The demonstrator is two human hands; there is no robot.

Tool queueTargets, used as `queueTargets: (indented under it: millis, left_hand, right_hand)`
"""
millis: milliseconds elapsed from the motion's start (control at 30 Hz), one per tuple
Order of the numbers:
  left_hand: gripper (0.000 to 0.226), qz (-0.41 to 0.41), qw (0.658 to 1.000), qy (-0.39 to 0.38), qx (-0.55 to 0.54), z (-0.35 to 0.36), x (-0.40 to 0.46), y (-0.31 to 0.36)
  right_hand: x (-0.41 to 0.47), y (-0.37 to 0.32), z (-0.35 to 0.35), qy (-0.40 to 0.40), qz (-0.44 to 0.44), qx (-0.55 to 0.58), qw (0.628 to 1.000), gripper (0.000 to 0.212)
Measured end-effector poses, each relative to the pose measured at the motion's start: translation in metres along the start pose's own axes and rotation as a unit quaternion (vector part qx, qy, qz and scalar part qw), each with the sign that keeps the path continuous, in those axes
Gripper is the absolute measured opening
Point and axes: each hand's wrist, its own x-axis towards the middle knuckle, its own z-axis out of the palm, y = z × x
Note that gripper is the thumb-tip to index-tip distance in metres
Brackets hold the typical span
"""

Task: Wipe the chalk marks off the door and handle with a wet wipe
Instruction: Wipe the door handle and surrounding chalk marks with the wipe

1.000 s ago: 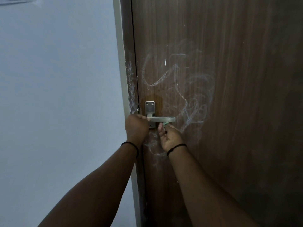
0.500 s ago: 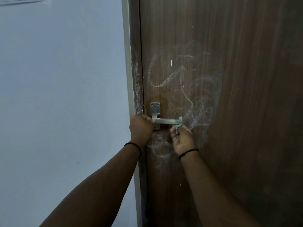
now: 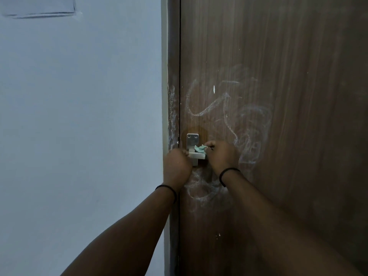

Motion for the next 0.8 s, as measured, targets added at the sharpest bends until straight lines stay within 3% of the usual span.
queueTargets:
  millis: [167, 300, 400, 467, 567, 667, 800]
  left_hand:
    - [0.025, 0.001, 0.999, 0.014, -0.038, 0.003, 0.001, -0.004]
    - [0.032, 0.000, 0.998, 0.010, -0.066, 0.006, 0.005, -0.007]
    - [0.015, 0.041, 0.996, 0.016, -0.074, 0.008, 0.003, -0.007]
    - [0.020, 0.060, 0.994, 0.022, -0.091, 0.009, 0.003, -0.005]
    - [0.022, 0.042, 0.991, 0.026, -0.123, 0.010, 0.002, -0.004]
    - [0.027, 0.009, 0.991, 0.018, -0.135, 0.010, 0.000, -0.012]
    - [0.029, 0.006, 0.987, 0.022, -0.162, 0.009, -0.002, -0.018]
  right_hand:
    - [0.023, -0.011, 0.013, -0.051, 0.061, 0.013, 0.997, 0.005]
    - [0.026, -0.017, 0.022, 0.029, 0.054, 0.102, 0.993, 0.012]
    - [0.034, -0.028, 0.026, 0.097, -0.018, 0.119, 0.988, 0.014]
    - [0.042, -0.039, 0.031, 0.107, -0.086, 0.110, 0.984, 0.014]
    - [0.046, -0.051, 0.042, 0.022, -0.211, 0.008, 0.977, 0.016]
    - [0.045, -0.047, 0.049, -0.046, -0.304, -0.109, 0.945, 0.018]
    - [0.045, -0.036, 0.043, 0.005, -0.291, -0.090, 0.952, 0.012]
